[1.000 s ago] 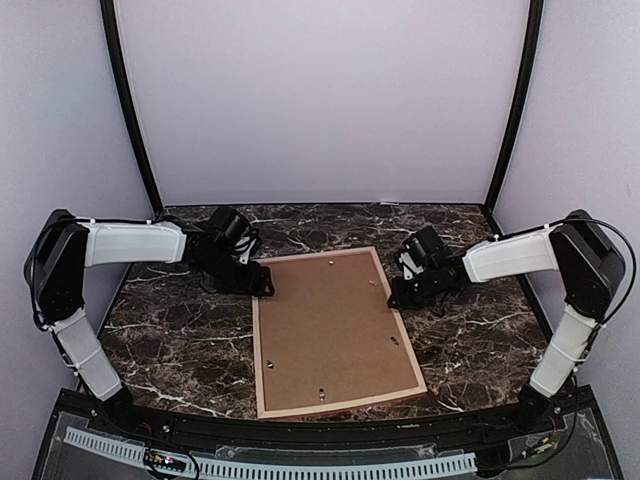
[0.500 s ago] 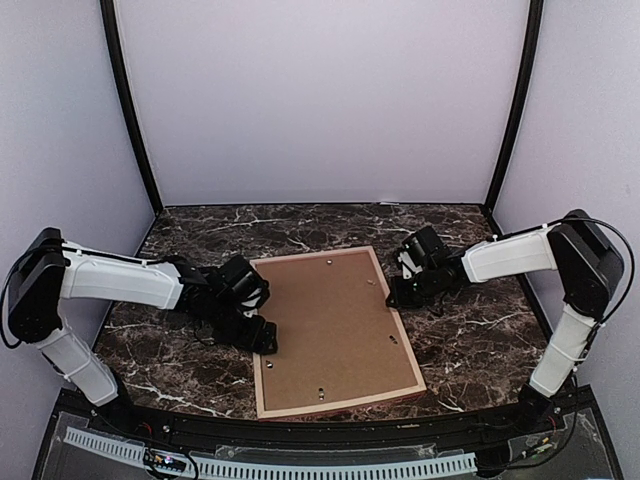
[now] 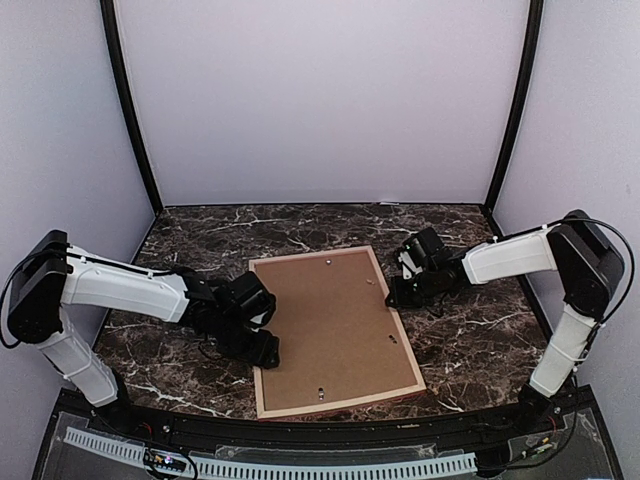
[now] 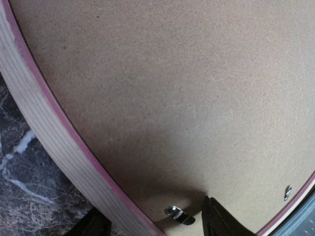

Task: Put the photo into the frame
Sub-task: Press the fastener onto the backboard.

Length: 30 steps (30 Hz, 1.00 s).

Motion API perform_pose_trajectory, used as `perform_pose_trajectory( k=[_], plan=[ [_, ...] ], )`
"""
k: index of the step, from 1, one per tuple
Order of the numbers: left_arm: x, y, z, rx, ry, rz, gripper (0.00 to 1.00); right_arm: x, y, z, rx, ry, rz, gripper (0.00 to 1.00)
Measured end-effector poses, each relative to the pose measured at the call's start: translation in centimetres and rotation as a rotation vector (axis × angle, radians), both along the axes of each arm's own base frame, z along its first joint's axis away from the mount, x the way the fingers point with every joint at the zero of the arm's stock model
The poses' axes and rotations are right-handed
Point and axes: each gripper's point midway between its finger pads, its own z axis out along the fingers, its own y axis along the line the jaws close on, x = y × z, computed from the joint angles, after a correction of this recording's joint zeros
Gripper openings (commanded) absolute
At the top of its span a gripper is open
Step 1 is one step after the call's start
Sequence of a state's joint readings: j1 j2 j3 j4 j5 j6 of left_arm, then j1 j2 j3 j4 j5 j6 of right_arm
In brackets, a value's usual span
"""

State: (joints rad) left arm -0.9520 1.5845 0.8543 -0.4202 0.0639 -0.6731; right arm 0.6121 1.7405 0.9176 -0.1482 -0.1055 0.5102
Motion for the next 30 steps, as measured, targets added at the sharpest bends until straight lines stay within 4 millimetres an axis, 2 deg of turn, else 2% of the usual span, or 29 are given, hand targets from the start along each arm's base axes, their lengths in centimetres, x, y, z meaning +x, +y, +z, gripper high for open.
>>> perform_pose_trajectory(
  k=[11, 30],
  plan=[
    [-0.03, 0.4, -0.36, 0.02, 0.007, 0.018, 0.49, 0.0, 0.04, 0.01, 0.006, -0.006, 0.001, 0.0],
    [-0.29, 0.85, -0.39, -0.001, -0.009, 0.005, 0.43, 0.02, 0.01, 0.02, 0.007, -0.006, 0.0, 0.0]
  ],
)
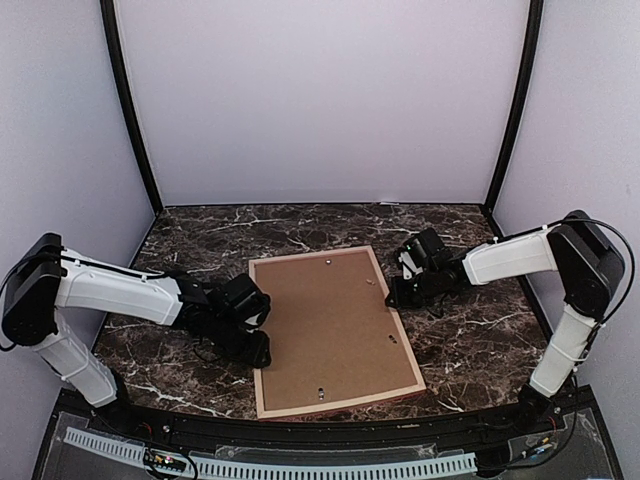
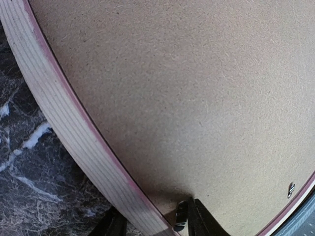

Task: Put the photo into the frame
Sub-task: Press the fastener onto the backboard.

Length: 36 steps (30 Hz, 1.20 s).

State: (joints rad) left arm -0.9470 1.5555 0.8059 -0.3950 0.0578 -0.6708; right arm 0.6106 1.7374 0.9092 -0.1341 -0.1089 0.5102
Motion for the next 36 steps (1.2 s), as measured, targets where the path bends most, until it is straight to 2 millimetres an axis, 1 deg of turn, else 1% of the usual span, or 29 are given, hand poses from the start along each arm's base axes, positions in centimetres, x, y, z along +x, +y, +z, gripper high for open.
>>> perform_pose_trajectory(
  k=[15, 18, 19, 22, 25, 27, 31, 36],
  plan=[
    [-0.2, 0.1, -0.2, -0.074, -0.022, 0.02, 0.41, 0.0, 0.0, 0.0, 0.006, -0.005, 0.001, 0.0],
    [-0.2, 0.1, -0.2, -0.091, -0.03, 0.023, 0.47, 0.0, 0.0, 0.0, 0.007, -0.007, 0.0, 0.0],
    [-0.2, 0.0, -0.1, -0.1, -0.03, 0.022, 0.51, 0.0, 0.0, 0.0, 0.008, -0.008, 0.0, 0.0],
    [-0.4, -0.3, 0.1, -0.129, -0.026, 0.011, 0.6, 0.1, 0.0, 0.0, 0.01, -0.009, -0.001, 0.0],
    [-0.6, -0.6, 0.4, -0.15, -0.016, 0.005, 0.63, 0.1, 0.0, 0.0, 0.011, -0.01, 0.0, 0.0],
    [-0.8, -0.7, 0.5, -0.158, -0.006, 0.0, 0.63, 0.1, 0.0, 0.0, 0.011, -0.01, -0.001, 0.0],
    [-1.1, -0.3, 0.5, -0.152, 0.015, 0.003, 0.59, 0.1, 0.0, 0.0, 0.012, -0.01, 0.0, 0.0],
    [-1.1, 0.7, 0.4, -0.133, 0.03, 0.018, 0.52, 0.1, 0.0, 0.0, 0.013, -0.011, 0.0, 0.0]
  ],
)
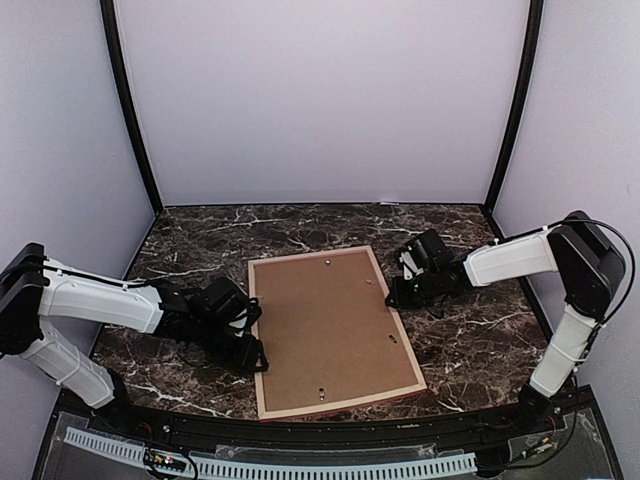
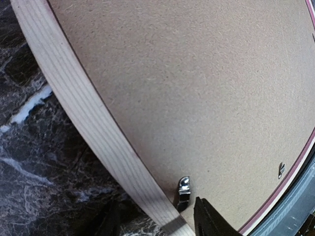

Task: Put the photo into the frame
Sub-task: Press the fastener onto the backboard.

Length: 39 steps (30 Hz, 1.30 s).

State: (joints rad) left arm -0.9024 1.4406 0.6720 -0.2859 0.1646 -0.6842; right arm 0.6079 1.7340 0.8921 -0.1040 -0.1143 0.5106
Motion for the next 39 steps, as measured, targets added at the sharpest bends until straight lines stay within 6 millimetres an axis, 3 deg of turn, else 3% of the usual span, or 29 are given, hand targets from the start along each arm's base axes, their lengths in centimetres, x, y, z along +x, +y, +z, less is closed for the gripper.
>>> perform_pose_trajectory(
  k=[39],
  plan=[
    [0.96, 0.31, -0.17, 0.114, -0.023, -0.05, 0.4, 0.03, 0.05, -0.01, 0.003, 0.0, 0.001, 0.0]
  ],
)
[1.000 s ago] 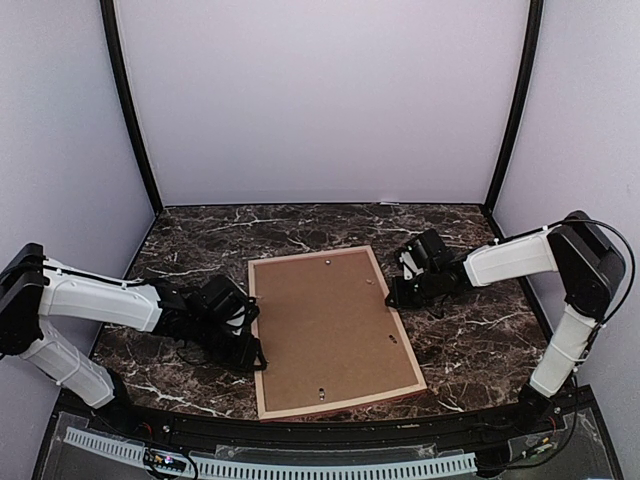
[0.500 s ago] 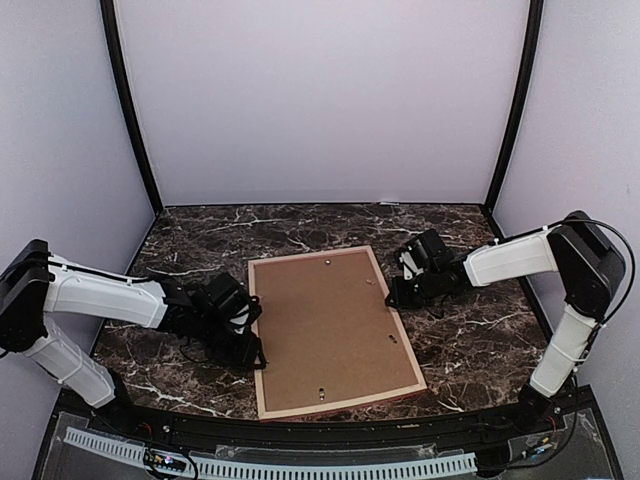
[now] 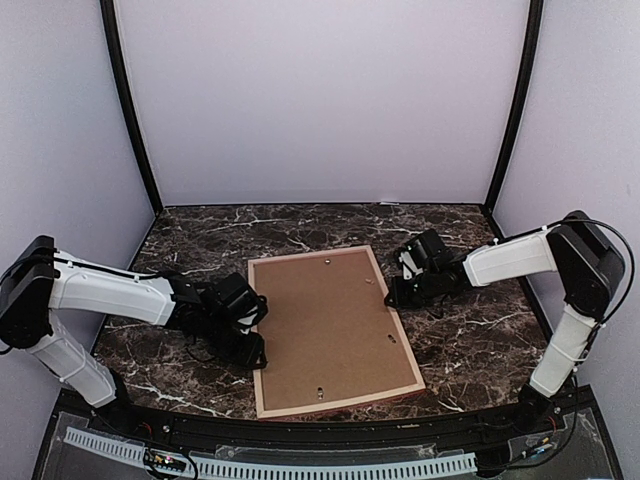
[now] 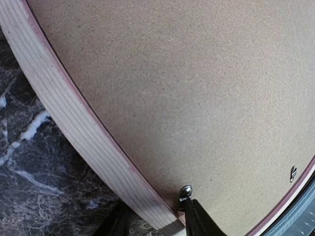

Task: Put the photo into the frame
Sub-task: Press the fastener onto the backboard.

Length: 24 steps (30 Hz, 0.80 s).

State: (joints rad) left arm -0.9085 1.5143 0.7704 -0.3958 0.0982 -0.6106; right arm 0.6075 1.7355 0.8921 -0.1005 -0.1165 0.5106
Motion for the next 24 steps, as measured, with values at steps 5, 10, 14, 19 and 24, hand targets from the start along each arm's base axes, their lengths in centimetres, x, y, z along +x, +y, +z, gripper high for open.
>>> perform_pose_trajectory(
  k=[5, 10, 14, 19, 24],
  plan=[
    [0.41, 0.48, 0.17, 0.027, -0.028, -0.001, 0.38, 0.11, 0.2, 0.03, 0.006, 0.0, 0.003, 0.0],
    [0.53, 0.54, 0.24, 0.033, -0.037, -0.01, 0.39, 0.14, 0.25, 0.03, 0.008, -0.001, 0.004, 0.0],
    [0.53, 0.44, 0.33, 0.027, -0.038, -0.015, 0.5, 0.14, 0.25, 0.01, 0.01, -0.002, 0.002, 0.0],
    [0.51, 0.4, 0.35, 0.024, -0.037, -0.018, 0.62, 0.14, 0.28, 0.0, 0.014, -0.003, 0.002, 0.0],
    [0.43, 0.32, 0.36, 0.02, -0.033, -0.023, 0.65, 0.14, 0.29, -0.01, 0.015, -0.004, 0.002, 0.0]
  ],
)
